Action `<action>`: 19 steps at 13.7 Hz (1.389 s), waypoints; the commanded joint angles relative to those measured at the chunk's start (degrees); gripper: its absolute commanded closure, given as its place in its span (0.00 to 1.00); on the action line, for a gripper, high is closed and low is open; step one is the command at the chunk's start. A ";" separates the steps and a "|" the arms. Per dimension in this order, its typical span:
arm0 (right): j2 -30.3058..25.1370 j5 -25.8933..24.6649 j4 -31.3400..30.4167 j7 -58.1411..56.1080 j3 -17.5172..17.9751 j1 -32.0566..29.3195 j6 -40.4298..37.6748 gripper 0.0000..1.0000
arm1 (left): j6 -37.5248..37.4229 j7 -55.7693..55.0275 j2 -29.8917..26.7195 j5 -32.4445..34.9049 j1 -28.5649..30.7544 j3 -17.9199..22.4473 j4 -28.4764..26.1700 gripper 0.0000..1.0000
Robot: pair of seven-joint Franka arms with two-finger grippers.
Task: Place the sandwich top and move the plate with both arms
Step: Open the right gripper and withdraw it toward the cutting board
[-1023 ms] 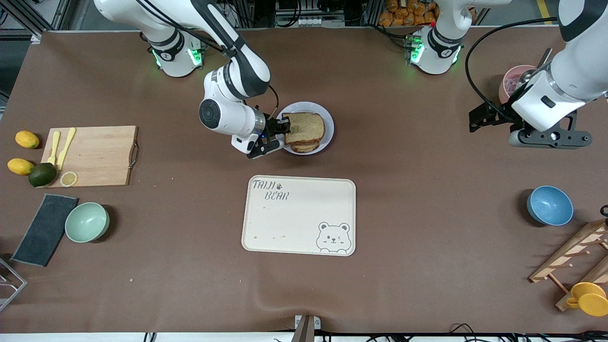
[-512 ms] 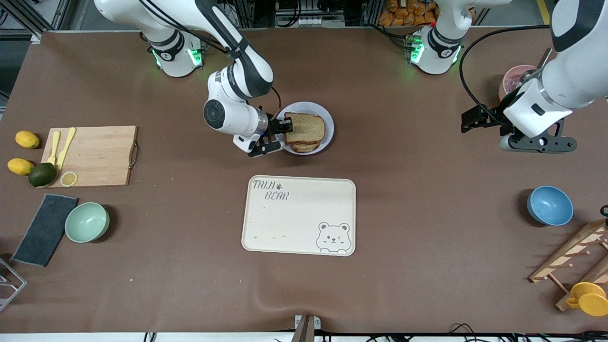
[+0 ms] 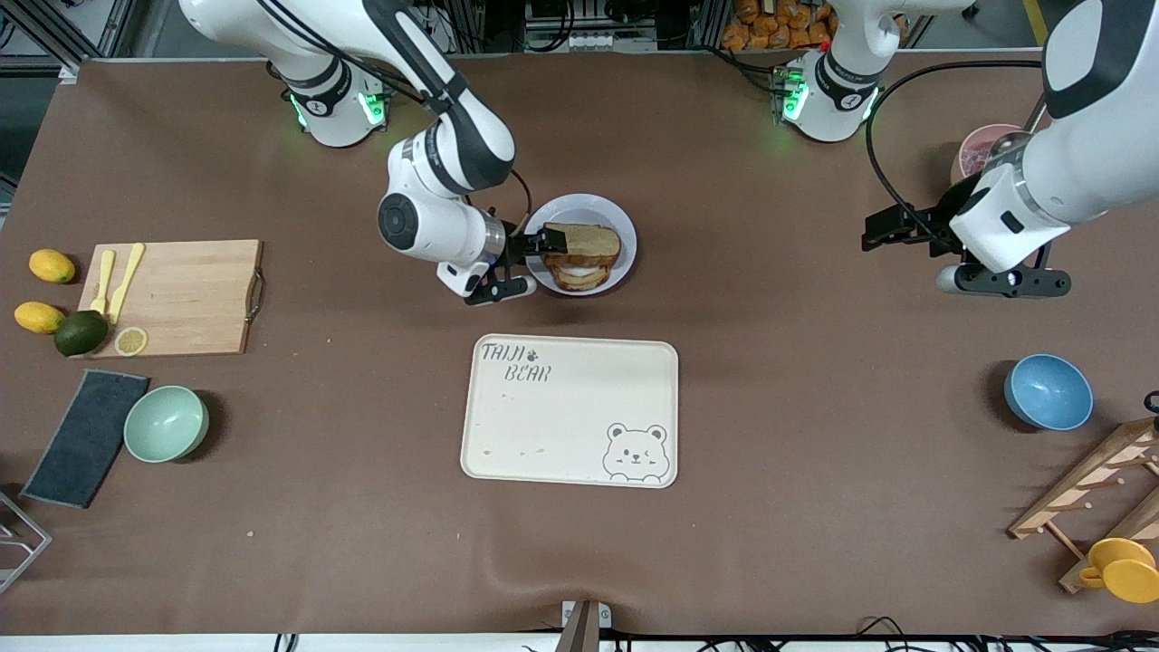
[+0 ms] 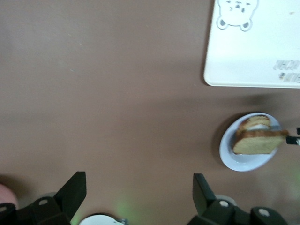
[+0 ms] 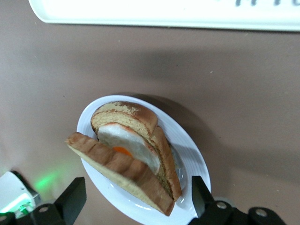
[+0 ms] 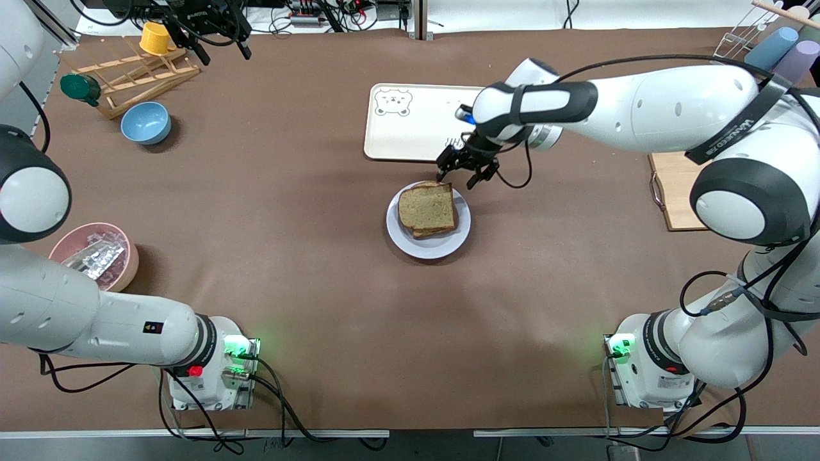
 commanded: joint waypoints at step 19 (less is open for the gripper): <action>-3.28 -37.11 40.19 -21.22 -7.30 -38.43 -50.13 0.00 | 17.28 49.24 14.22 -36.40 5.06 -6.23 -24.99 0.00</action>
